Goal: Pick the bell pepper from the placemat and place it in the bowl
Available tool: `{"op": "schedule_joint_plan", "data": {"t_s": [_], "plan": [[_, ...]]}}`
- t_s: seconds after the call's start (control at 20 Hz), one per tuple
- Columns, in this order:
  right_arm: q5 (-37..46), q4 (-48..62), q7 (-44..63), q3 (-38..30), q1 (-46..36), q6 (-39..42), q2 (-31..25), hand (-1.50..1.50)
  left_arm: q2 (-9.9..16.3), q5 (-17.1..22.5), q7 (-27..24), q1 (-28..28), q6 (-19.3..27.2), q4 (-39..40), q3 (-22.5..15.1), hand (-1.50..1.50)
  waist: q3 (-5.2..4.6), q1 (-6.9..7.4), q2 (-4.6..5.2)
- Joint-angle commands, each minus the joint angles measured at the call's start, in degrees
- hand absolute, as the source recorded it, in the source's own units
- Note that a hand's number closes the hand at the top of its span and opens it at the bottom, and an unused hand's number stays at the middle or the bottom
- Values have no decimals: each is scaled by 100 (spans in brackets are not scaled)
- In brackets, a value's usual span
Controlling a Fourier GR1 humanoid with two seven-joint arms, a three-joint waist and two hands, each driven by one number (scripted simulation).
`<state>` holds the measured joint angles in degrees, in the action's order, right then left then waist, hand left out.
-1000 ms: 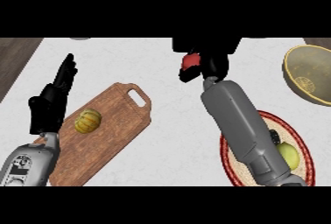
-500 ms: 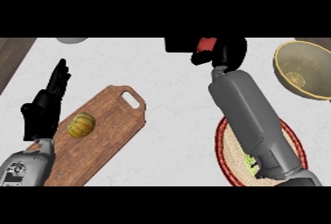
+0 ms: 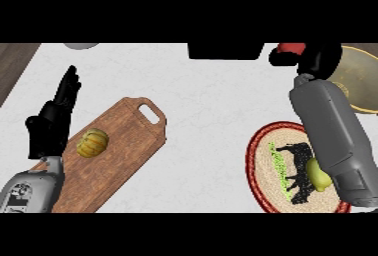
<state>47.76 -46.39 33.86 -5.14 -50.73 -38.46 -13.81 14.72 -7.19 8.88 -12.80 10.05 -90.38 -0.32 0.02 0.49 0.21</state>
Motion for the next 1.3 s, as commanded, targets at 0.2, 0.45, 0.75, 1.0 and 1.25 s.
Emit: {"op": "schedule_joint_plan", "data": {"t_s": [0.2, 0.45, 0.75, 1.0, 1.25], "plan": [[-559, 1102, -1550, -819, 126, -558, -1019, 150, -104, -119, 197, 161, -46, -427, -179, 0, 8, 123, 33], [-491, 1824, -2092, -1018, 319, -577, -1768, 150, -195, -190, 339, -98, 58, -330, -158, 0, 13, 130, 66], [-239, 2879, -2335, -1120, 150, -777, -2355, 150, 86, 115, 68, -251, -365, -34, 114, 0, 18, 243, 130], [-806, 3130, -2856, -1659, 279, -650, -2564, 150, -122, -35, -133, -43, -169, -63, -8, 0, 36, 283, 152], [-1435, 3236, -3509, -2163, 449, -146, -2261, -150, -57, 5, 119, -344, -260, -56, 19, 0, 57, 285, 182]]}}
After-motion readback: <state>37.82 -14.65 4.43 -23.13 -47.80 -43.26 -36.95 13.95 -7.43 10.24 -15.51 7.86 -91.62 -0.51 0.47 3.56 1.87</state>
